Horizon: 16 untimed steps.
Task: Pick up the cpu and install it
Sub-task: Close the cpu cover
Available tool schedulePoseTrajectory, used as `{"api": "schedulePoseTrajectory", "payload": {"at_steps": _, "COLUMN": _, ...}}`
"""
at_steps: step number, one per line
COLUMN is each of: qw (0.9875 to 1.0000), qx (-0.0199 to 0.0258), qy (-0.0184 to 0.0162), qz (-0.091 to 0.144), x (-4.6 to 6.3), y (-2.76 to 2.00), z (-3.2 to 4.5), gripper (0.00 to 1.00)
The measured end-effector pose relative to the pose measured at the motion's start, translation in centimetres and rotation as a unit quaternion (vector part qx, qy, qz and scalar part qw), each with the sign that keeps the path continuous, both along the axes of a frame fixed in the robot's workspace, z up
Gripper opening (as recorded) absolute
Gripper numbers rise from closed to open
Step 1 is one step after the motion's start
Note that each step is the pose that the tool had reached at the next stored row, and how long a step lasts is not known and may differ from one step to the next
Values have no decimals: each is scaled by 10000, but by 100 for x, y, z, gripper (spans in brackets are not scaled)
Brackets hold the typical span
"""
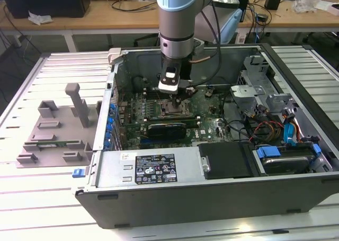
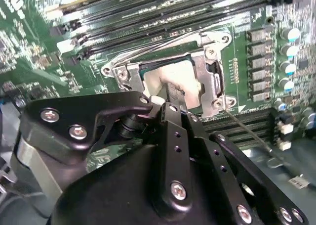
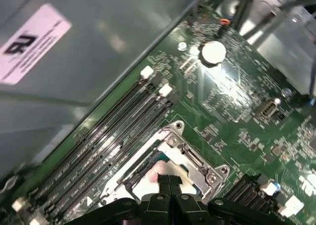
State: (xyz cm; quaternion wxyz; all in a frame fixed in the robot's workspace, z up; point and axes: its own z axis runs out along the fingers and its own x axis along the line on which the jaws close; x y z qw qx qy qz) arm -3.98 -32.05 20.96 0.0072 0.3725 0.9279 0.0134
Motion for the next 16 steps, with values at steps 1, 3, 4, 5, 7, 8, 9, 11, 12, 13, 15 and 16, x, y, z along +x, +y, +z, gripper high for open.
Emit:
{"api": "schedulePoseTrajectory", "payload": {"at_steps": 1, "qw": 9998, "qx": -1, "qy": 0, "qz": 199, "x": 0, "y": 0, "z": -2, "gripper": 11}}
{"api": "schedulePoseTrajectory", "payload": {"at_steps": 3, "qw": 9986, "qx": -3, "qy": 0, "qz": 526, "x": 0, "y": 0, "z": -5, "gripper": 11}}
{"api": "schedulePoseTrajectory", "payload": {"at_steps": 4, "qw": 9981, "qx": -4, "qy": 0, "qz": 621, "x": 0, "y": 0, "z": -6, "gripper": 11}}
{"api": "schedulePoseTrajectory", "payload": {"at_steps": 5, "qw": 9972, "qx": -5, "qy": 0, "qz": 743, "x": 0, "y": 0, "z": -8, "gripper": 11}}
{"api": "schedulePoseTrajectory", "payload": {"at_steps": 7, "qw": 9948, "qx": -6, "qy": 0, "qz": 1023, "x": 0, "y": 0, "z": -10, "gripper": 11}}
{"api": "schedulePoseTrajectory", "payload": {"at_steps": 8, "qw": 9938, "qx": -7, "qy": 0, "qz": 1112, "x": 0, "y": 0, "z": -11, "gripper": 11}}
{"api": "schedulePoseTrajectory", "payload": {"at_steps": 9, "qw": 9908, "qx": -9, "qy": 0, "qz": 1353, "x": 0, "y": 0, "z": -14, "gripper": 11}}
{"api": "schedulePoseTrajectory", "payload": {"at_steps": 11, "qw": 9869, "qx": -12, "qy": 0, "qz": 1612, "x": 0, "y": 0, "z": -17, "gripper": 11}}
{"api": "schedulePoseTrajectory", "payload": {"at_steps": 12, "qw": 9849, "qx": -14, "qy": 0, "qz": 1730, "x": 0, "y": 0, "z": -18, "gripper": 11}}
{"api": "schedulePoseTrajectory", "payload": {"at_steps": 13, "qw": 9825, "qx": -15, "qy": 1, "qz": 1861, "x": 0, "y": 0, "z": -20, "gripper": 11}}
{"api": "schedulePoseTrajectory", "payload": {"at_steps": 15, "qw": 9781, "qx": -18, "qy": 0, "qz": 2080, "x": 0, "y": 0, "z": -22, "gripper": 11}}
{"api": "schedulePoseTrajectory", "payload": {"at_steps": 16, "qw": 9753, "qx": -20, "qy": 1, "qz": 2208, "x": 0, "y": 0, "z": -24, "gripper": 11}}
